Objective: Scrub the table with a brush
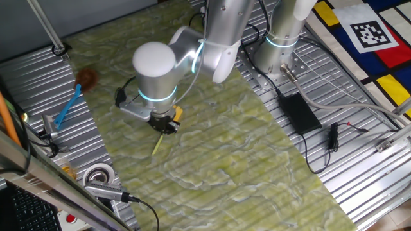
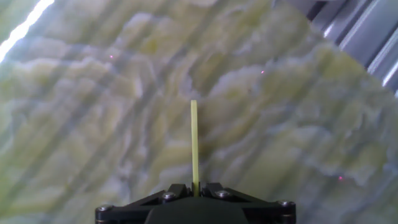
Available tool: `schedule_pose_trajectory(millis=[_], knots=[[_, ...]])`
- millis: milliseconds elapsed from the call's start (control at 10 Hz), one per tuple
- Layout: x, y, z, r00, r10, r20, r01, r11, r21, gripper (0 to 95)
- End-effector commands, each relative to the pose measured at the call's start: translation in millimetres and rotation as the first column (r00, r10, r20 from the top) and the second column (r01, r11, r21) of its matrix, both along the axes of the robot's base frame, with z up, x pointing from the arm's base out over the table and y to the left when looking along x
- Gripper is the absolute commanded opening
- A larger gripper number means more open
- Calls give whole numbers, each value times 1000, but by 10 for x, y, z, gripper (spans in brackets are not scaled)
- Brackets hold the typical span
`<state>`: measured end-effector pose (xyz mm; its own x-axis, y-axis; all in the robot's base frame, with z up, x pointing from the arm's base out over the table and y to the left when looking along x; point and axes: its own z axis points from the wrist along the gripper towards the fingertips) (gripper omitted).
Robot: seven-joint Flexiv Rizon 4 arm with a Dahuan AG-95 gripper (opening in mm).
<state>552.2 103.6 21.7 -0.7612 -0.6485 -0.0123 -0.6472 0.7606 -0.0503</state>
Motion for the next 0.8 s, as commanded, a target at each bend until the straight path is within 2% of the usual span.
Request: schedule_pose_trajectory(millis=[100,400,500,600,800], knots=[[110,31,-4,1000,0,8,0,1000,0,0],[341,243,4,999,-49,7,49,999,9,0],[395,330,-29,997,-74,13,74,997,15,0],[422,407,-78,995,-96,23,95,995,20,0],[459,540,-111,989,-148,21,147,989,22,0]])
